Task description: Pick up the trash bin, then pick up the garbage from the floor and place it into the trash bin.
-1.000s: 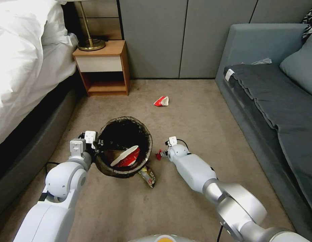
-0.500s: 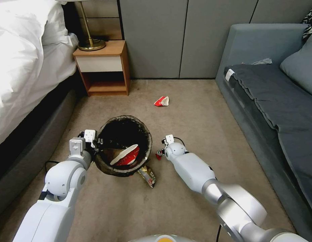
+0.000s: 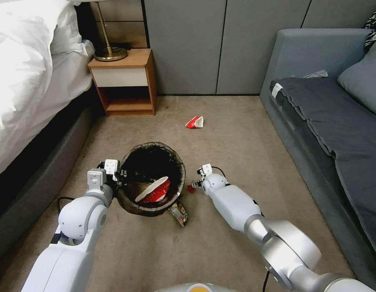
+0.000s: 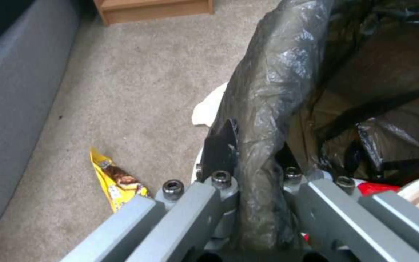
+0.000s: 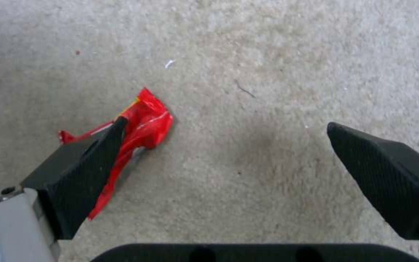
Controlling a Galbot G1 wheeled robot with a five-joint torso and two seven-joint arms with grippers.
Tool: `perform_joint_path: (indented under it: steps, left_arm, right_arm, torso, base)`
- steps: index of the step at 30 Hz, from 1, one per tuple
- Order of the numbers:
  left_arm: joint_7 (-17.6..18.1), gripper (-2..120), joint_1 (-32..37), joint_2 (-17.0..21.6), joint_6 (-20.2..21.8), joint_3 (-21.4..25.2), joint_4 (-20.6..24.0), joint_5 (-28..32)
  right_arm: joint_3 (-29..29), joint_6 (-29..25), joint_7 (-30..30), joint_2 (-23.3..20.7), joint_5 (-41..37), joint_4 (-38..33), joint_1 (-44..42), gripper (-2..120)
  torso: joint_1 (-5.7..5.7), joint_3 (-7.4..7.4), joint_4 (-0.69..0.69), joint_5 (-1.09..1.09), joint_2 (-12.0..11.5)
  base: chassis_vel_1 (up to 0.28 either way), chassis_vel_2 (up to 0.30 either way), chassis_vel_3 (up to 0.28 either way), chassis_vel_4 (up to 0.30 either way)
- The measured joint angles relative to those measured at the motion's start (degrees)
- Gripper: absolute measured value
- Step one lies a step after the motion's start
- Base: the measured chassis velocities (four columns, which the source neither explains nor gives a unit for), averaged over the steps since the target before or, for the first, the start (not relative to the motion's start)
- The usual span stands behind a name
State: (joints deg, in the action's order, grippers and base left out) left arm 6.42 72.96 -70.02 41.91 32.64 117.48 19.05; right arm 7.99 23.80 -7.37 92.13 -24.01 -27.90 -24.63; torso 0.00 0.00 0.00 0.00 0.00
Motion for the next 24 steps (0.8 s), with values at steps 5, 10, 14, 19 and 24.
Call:
perform_joint_path:
  steps: [5,10,14,19,24]
  left_arm:
    - [0.00,1,-0.25,0.32,0.10,0.01,0.00,0.12]
    - [0.00,1,0.12,0.53,0.15,0.34,0.29,0.20]
    - [0.01,1,0.24,0.70,0.15,0.54,0.39,0.24]
    - [-0.01,1,0.09,0.64,0.18,0.50,0.43,0.30]
    - [-0.01,1,0.09,0.33,0.18,0.12,0.44,0.14]
  right_arm:
    - [0.69,-0.04,1.10,0.01,0.51,-2.20,-1.10,100]
    - [1.50,-0.29,2.53,0.00,0.53,-3.74,-1.58,100]
    - [1.90,-0.27,2.89,0.00,0.25,-4.70,-2.01,100]
    - [2.32,-0.29,3.35,0.01,0.09,-4.92,-2.53,100]
    - [2.01,-1.18,4.19,0.00,0.03,-3.56,-2.51,100]
  torso:
    - [0.00,0.00,0.00,0.00,0.00]
    - [0.00,0.00,0.00,0.00,0.00]
    - [0.00,0.00,0.01,0.00,0.00]
    - [0.00,0.00,-0.01,0.00,0.00]
    - [0.00,0.00,0.00,0.00,0.00]
  base:
    - [0.000,0.000,0.000,0.000]
    - [0.000,0.000,0.000,0.000]
    - [0.000,0.000,0.000,0.000]
    - [0.000,0.000,0.000,0.000]
    - [0.000,0.000,0.000,0.000]
